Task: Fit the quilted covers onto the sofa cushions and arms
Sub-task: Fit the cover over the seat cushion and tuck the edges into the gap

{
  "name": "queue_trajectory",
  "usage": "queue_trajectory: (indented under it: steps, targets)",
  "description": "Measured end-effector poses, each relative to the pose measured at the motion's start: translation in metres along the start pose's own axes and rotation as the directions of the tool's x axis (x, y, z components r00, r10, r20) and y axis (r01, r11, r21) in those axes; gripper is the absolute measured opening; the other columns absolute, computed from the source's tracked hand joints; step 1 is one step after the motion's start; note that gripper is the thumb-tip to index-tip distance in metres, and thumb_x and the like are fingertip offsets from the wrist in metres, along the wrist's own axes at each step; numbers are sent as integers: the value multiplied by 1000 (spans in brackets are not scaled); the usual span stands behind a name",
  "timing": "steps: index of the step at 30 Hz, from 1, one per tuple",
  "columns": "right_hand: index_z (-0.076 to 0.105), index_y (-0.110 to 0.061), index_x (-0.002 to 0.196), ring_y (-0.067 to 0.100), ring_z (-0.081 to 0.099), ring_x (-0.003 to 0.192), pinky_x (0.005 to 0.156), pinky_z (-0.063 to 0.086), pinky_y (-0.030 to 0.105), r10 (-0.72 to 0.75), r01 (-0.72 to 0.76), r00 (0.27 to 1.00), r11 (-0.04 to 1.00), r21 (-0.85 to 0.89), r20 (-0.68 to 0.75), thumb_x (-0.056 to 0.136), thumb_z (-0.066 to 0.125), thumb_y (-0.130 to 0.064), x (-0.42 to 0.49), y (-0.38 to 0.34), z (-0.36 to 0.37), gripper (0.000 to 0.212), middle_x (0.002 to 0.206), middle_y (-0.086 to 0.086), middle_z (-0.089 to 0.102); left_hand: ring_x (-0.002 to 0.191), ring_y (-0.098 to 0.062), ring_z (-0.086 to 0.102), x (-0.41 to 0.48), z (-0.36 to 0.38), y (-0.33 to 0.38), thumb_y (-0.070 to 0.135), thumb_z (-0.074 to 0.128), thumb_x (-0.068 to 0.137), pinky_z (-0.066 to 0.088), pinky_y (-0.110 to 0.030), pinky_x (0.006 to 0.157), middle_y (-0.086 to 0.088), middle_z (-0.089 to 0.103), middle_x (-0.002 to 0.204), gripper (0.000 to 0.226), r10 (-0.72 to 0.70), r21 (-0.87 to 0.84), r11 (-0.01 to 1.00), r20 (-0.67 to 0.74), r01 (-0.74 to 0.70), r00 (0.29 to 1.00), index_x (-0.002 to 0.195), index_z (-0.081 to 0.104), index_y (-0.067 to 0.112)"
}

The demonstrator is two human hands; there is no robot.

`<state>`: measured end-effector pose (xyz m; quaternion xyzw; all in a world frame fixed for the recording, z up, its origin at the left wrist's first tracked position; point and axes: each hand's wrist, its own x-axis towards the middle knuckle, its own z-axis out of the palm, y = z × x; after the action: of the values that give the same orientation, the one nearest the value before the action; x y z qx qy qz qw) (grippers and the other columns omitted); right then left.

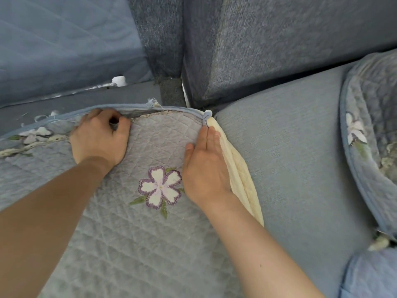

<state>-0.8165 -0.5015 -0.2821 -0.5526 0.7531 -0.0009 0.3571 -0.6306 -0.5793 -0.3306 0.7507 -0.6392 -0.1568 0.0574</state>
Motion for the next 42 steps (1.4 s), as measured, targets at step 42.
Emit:
queue_trajectory:
  steps: [42]
  targets:
    - [54, -6, 128, 34, 55, 106, 85, 44, 36, 40, 32, 975, 949, 315, -220, 88, 43, 0, -159, 144, 36, 42, 125, 14, 53, 140, -26, 18, -187, 10, 173, 35, 50, 90, 18, -48, 115, -11, 28, 143, 49, 612, 320, 503, 524, -803, 592, 135, 41, 18]
